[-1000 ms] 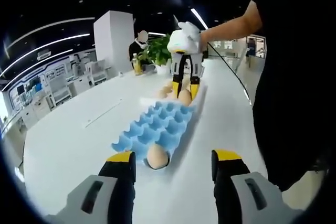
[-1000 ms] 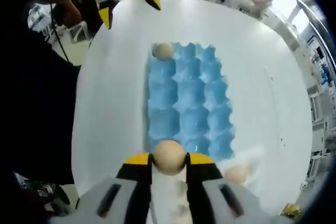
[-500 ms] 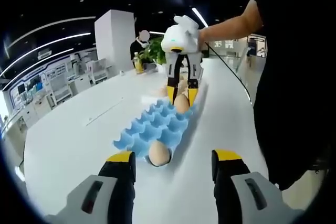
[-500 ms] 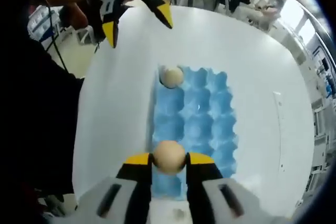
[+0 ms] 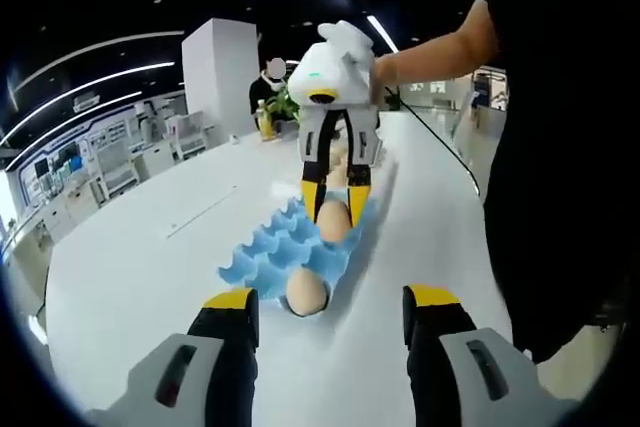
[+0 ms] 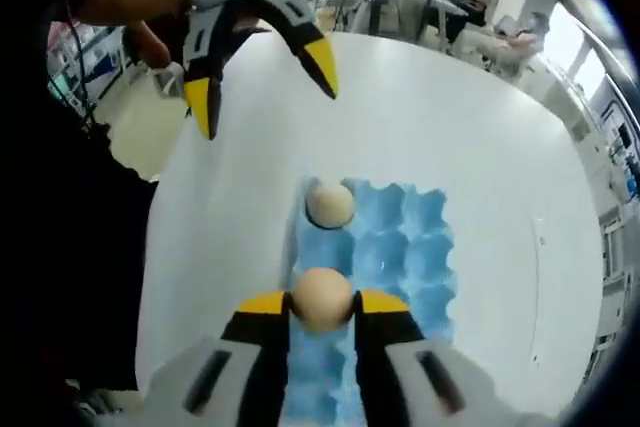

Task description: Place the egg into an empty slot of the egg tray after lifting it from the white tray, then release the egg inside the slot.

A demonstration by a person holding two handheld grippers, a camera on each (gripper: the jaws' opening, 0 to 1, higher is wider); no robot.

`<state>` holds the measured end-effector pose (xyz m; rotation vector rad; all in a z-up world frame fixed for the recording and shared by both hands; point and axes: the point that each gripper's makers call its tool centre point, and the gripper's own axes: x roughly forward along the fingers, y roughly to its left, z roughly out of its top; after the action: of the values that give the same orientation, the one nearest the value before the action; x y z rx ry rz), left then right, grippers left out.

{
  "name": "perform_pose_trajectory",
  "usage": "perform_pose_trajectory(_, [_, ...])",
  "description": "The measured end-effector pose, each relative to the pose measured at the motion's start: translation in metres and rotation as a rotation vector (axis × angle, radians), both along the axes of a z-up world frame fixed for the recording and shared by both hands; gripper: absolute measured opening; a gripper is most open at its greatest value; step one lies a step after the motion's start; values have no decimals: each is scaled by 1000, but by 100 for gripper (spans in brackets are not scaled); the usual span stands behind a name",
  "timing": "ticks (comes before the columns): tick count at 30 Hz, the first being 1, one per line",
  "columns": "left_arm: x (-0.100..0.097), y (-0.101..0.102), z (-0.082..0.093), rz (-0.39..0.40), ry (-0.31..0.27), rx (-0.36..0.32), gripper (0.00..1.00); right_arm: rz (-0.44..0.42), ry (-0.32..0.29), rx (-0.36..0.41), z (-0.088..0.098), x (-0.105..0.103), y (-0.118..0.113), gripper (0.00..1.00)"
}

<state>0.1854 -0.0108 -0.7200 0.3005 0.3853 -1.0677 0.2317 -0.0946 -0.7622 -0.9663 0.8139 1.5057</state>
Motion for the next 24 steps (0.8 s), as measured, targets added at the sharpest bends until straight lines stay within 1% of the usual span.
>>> perform_pose_trajectory(10, [0, 2, 0, 4, 3, -1, 59, 14, 24, 4, -10, -1, 18, 24])
perform_pose_trajectory(14, [1, 3, 0, 6, 3, -4, 58, 21, 33, -1, -15, -3, 21, 24])
perform_pose_trajectory(16, [1, 3, 0, 7, 4, -5, 58, 25, 25, 0, -17, -2, 23, 24])
perform_pose_trajectory(24, [1, 5, -1, 10, 7, -2, 58, 31, 31, -23, -26, 0, 26, 24])
